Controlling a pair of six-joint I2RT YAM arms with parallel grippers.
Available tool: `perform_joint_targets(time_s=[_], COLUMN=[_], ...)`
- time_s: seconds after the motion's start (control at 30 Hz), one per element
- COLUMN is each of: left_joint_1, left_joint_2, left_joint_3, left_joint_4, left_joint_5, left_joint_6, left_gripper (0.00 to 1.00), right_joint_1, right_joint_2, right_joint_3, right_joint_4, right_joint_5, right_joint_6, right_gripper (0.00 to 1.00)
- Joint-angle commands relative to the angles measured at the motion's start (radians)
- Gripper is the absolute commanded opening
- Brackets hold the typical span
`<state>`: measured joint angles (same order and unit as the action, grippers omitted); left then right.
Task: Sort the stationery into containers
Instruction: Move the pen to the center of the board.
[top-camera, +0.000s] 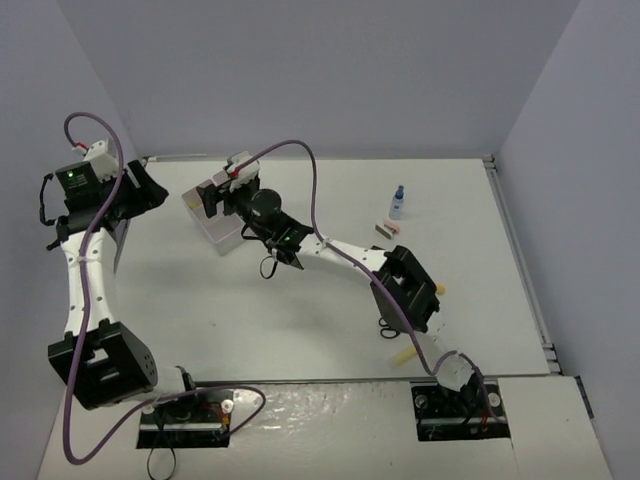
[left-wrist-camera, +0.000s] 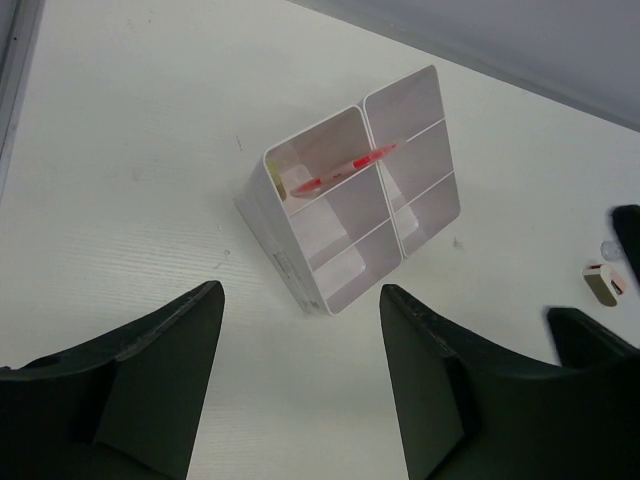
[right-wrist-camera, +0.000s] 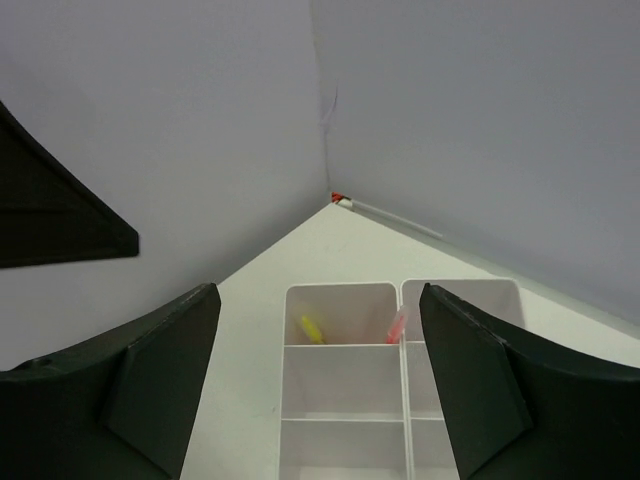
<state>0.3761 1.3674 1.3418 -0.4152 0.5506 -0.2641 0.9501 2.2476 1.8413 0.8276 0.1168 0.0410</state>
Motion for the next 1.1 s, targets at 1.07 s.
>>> perform_joint_targets(time_s=[1.07], left_joint_1=[0.007], left_joint_2=[-0.022], left_joint_3=[-0.012], left_joint_4=[0.065], left_joint_5=[0.099], left_joint_6=[0.014], left_gripper=[0.6], right_joint_1=[-0.445], right_joint_2=[-1.17], right_joint_3=[-0.967], right_joint_4=[-1.358], right_joint_5=[0.337], right_joint_6=[0.875], right_gripper=[0.9])
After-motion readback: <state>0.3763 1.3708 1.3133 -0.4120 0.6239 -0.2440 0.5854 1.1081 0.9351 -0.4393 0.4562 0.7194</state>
